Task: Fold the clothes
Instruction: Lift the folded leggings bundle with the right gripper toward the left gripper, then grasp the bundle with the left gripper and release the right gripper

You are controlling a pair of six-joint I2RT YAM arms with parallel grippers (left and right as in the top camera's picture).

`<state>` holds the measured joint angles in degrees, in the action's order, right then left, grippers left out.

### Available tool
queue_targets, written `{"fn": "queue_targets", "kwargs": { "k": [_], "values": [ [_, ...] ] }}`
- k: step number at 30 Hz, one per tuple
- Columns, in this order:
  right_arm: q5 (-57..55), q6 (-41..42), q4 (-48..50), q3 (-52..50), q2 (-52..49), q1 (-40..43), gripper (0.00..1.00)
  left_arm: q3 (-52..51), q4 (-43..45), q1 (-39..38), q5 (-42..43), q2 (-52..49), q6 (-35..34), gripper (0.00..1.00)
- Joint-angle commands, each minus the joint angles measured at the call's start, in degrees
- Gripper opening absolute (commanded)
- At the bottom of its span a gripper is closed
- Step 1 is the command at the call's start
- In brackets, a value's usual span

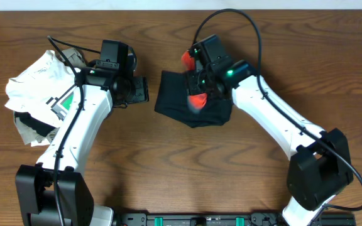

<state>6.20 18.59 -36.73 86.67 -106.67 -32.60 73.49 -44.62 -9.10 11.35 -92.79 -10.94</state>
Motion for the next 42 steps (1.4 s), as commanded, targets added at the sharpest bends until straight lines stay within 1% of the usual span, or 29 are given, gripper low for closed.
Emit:
{"fn": "queue_targets", "kwargs": {
  "k": [1,4,6,12,14,15,18,21,28,34,41,42],
  "values": [
    [0.72,-2.43,0.61,1.27,0.15,-1.86,0.7,-0.13,-0.11,0.2,-1.18,0.46,-0.79,0.61],
    [2.95,-6.12,0.85,1.27,0.15,-2.54,0.74,-0.13,-0.13,0.2,-1.18,0.46,-0.79,0.61],
    [2.49,-6.67,0.31,1.27,0.15,-2.58,0.75,-0.13,-0.13,0.2,-1.18,0.44,-0.79,0.61],
    [1.16,-6.62,-1.11,1.27,0.15,-1.09,0.74,-0.13,-0.13,0.2,-1.11,0.44,-0.81,0.61],
    [-0.74,-6.12,-2.67,1.27,0.15,-0.55,0.71,-0.13,-0.07,0.2,0.46,0.44,-0.83,0.72],
    [-2.78,-5.16,-3.87,1.27,0.15,-0.28,0.7,-0.13,0.13,0.17,2.32,0.44,-0.81,0.74],
    [-11.41,-0.61,-8.17,1.27,0.15,0.68,0.71,-0.13,1.27,0.02,8.46,0.39,-0.79,0.76],
    [-15.96,3.13,-11.41,1.27,0.15,2.38,0.71,-0.13,2.12,-1.09,10.71,0.17,-0.79,0.79],
    [-15.56,9.27,-16.04,0.0,0.15,8.57,0.69,-0.13,4.07,-6.49,10.73,-3.3,-0.79,0.8],
    [-14.51,9.25,-16.87,-2.21,0.15,10.6,0.69,-0.15,4.63,-10.34,10.67,-8.68,-0.79,0.8],
    [-14.53,9.22,-16.96,-3.02,0.15,10.45,0.69,-0.13,8.11,-10.6,10.73,-15.91,-0.81,0.8],
    [-14.53,9.25,-16.94,-3.02,0.15,10.47,0.69,-0.13,8.33,-10.6,10.78,-16.76,-0.81,0.76]
  ]
}}
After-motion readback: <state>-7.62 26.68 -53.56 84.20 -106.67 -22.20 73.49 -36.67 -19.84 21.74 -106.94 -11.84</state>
